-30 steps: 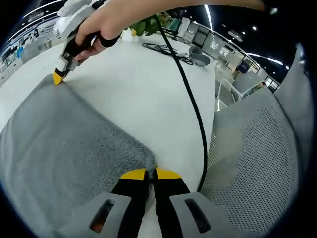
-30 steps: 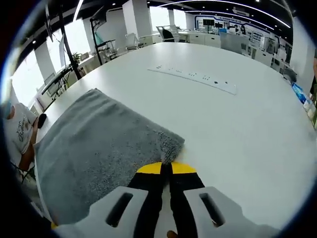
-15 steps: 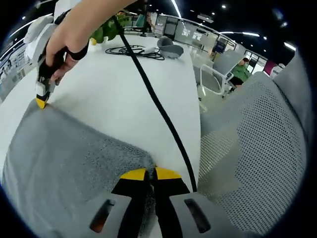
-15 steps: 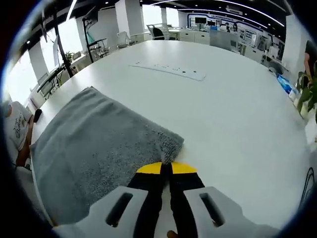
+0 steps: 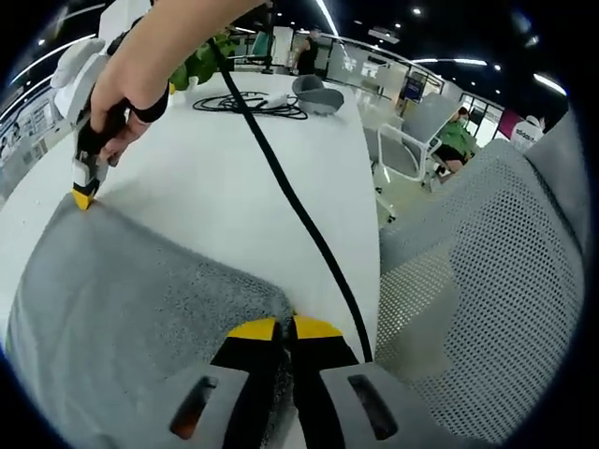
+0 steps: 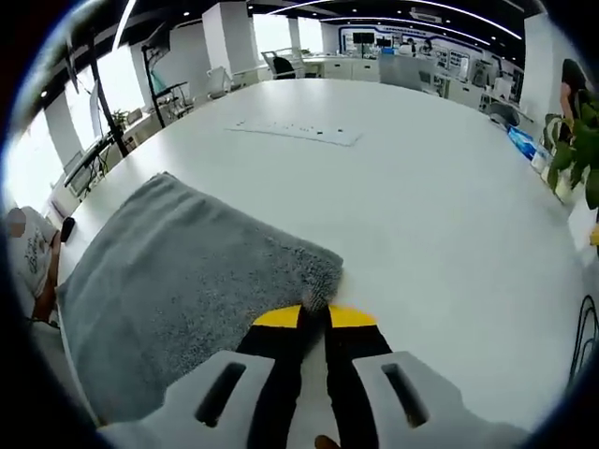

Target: Fold the towel on the table until its edges align and the towel forms a compact rectangular stack.

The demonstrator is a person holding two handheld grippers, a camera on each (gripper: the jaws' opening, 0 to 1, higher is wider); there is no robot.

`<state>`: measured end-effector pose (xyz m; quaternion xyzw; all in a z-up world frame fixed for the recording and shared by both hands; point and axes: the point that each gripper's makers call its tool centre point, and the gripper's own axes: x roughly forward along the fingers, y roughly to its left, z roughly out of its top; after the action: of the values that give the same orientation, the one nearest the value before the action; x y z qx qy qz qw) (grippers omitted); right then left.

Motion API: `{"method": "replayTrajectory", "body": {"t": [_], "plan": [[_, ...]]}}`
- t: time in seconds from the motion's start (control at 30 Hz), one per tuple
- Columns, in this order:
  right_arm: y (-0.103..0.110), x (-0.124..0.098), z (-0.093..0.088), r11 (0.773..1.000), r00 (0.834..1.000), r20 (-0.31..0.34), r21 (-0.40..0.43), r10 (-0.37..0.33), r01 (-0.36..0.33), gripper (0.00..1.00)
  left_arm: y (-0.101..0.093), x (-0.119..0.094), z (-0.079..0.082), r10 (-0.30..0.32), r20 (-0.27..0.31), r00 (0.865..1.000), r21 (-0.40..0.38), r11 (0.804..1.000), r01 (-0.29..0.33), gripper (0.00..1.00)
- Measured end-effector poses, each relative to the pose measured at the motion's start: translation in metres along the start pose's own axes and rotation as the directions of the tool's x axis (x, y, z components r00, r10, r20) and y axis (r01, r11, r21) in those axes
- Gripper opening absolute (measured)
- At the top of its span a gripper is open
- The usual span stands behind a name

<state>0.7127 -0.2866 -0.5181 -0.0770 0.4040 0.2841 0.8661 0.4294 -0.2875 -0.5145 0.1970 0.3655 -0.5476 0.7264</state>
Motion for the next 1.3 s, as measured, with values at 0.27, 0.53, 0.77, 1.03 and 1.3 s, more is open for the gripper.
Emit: {"method": "replayTrajectory", "body": {"t": [0.27, 0.53, 0.77, 1.03, 1.3], "plan": [[0.001, -0.005, 0.003, 0.998, 1.000, 0.015, 0.058, 0.001, -0.002, 0.01, 0.001, -0.006, 0.009, 0.034, 0.063, 0.997, -0.027, 0.999, -0.033, 0.04], [0.001, -0.010, 0.013, 0.998, 1.000, 0.030, 0.059, -0.003, 0.001, 0.00, 0.006, -0.017, 0.022, 0.071, 0.127, 0.989, -0.051, 0.997, -0.065, 0.04], [0.006, -0.018, 0.024, 0.998, 0.999, 0.044, 0.066, -0.007, 0.004, 0.00, 0.011, -0.034, 0.029, 0.102, 0.175, 0.979, -0.097, 0.992, -0.086, 0.04], [0.019, -0.034, 0.045, 0.997, 0.997, 0.076, 0.071, -0.007, 0.002, 0.00, 0.011, -0.062, 0.037, 0.110, 0.224, 0.968, -0.105, 0.991, -0.089, 0.04], [0.031, -0.041, 0.067, 0.998, 0.992, 0.124, 0.070, -0.006, -0.003, 0.00, 0.015, -0.088, 0.038, 0.137, 0.273, 0.952, -0.132, 0.986, -0.104, 0.04]]}}
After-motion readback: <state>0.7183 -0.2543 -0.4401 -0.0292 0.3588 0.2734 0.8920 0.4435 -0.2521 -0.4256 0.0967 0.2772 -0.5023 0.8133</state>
